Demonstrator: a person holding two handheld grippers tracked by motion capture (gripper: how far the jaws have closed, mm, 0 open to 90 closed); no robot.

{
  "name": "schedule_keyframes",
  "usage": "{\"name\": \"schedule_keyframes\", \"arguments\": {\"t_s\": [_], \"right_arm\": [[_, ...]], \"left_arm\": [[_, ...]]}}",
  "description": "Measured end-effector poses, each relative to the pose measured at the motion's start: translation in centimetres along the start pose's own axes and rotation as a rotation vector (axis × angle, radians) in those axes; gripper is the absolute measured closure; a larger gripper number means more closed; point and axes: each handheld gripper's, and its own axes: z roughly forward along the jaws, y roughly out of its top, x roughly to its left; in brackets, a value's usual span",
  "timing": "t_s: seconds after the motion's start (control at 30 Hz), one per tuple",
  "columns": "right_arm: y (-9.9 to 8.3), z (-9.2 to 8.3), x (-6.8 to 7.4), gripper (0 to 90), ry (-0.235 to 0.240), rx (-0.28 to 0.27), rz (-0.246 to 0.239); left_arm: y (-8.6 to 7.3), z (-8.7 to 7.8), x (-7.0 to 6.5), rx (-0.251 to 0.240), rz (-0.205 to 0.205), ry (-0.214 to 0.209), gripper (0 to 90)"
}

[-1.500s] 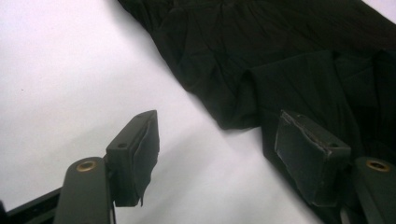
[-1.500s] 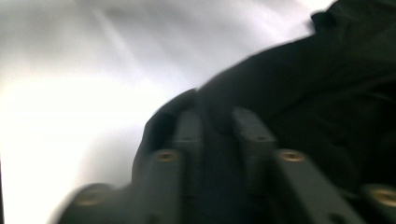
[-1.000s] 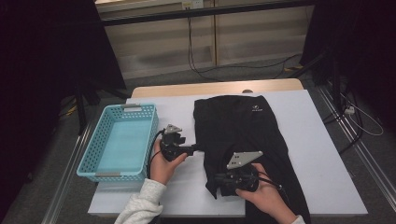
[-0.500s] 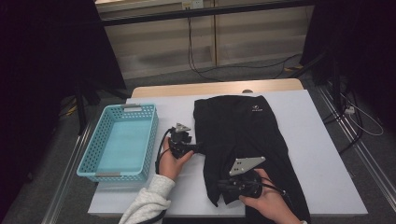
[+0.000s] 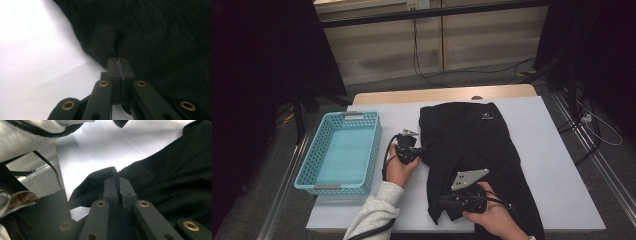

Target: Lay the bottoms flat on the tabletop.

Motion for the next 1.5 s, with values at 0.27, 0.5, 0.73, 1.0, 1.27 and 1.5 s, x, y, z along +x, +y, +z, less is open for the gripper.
{"name": "schedule_keyframes", "arguments": {"t_s": [0.27,0.5,0.73,1.0,1.27,1.5], "right_arm": [[0.7,1.3,0.6,83.0,0.018,-0.028,0.004],[1.0,0.2,-0.1,60.8,-0.068,-0.039,-0.020],[0.3,-2.5,-2.8,56.2,-0.154,-0.087,0.060],[0.3,-3.4,-3.9,49.1,-0.228,-0.098,0.065],[-1.8,-2.4,-5.9,57.8,-0.358,0.013,0.076],[-2.4,-2.0,-6.5,87.3,-0.409,0.069,0.044]], "left_arm": [[1.7,-1.6,2.1,-0.026,-0.013,0.065,89.2],[0.9,-1.8,1.5,-0.032,0.018,0.044,66.0],[-0.7,-3.0,0.8,-0.039,0.020,-0.002,46.3],[-1.0,-3.7,0.7,-0.031,0.033,-0.005,37.9],[-1.5,-3.5,0.0,-0.010,0.056,-0.017,32.8],[-1.9,-3.4,-0.2,0.008,0.067,-0.024,32.5]]}}
